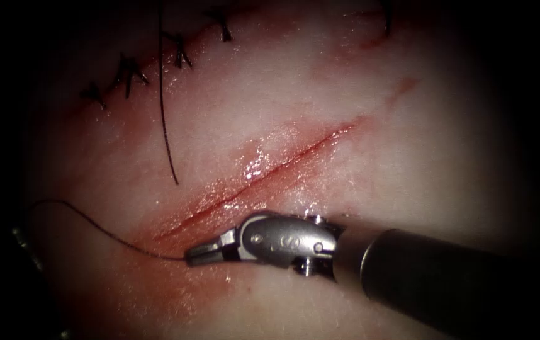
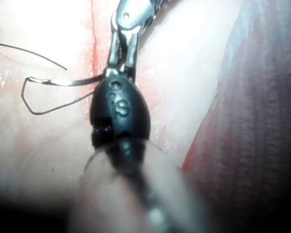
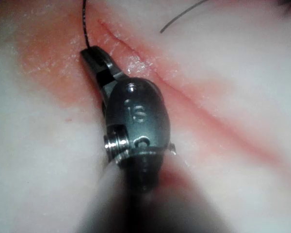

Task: Wound Closure
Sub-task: Repeatedly pull thread through wound with right grasper until short tail remains

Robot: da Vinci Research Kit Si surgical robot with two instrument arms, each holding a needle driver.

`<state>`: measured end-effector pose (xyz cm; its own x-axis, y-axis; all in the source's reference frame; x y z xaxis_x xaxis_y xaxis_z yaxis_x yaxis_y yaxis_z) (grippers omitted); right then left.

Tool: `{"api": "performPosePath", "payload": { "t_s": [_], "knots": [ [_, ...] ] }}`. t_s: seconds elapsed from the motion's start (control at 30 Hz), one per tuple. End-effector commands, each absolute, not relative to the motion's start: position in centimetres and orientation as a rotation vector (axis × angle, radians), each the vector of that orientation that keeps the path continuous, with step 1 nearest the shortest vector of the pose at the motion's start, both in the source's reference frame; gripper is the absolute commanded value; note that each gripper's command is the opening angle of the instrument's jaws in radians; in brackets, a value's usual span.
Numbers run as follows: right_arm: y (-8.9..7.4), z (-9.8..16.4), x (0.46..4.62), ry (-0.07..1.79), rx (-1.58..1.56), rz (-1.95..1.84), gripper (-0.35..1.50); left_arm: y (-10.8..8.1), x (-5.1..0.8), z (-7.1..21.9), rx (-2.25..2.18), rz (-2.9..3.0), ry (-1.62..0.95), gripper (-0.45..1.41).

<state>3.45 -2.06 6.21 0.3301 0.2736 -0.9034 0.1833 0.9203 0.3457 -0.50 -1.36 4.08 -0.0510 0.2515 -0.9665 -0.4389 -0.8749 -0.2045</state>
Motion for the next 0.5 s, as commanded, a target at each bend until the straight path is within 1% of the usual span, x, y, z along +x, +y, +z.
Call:
{"api": "performPosePath", "payload": {
  "t_s": [0.03, 0.33, 0.47, 0.5],
  "knots": [
    [-2.1, 6.2, 3.52, 1.244, 0.438, 0.066, -0.35, -1.3, -0.56, 4.2, -1.77, 1.977, 0.196, -0.45],
    [-2.9, 5.6, 3.3, 1.253, 0.568, 0.014, -0.35, -1.4, -0.71, 4.4, -1.772, 2.014, 0.171, -0.45],
    [-3.2, 5.4, 3.33, 1.273, 0.61, -0.016, -0.35, -1.4, -0.76, 4.6, -1.766, 2.013, 0.152, -0.45],
    [-3.3, 5.2, 3.43, 1.319, 0.628, -0.034, -0.35, -1.5, -0.77, 4.6, -1.762, 2.022, 0.143, -0.45]
  ]
}}
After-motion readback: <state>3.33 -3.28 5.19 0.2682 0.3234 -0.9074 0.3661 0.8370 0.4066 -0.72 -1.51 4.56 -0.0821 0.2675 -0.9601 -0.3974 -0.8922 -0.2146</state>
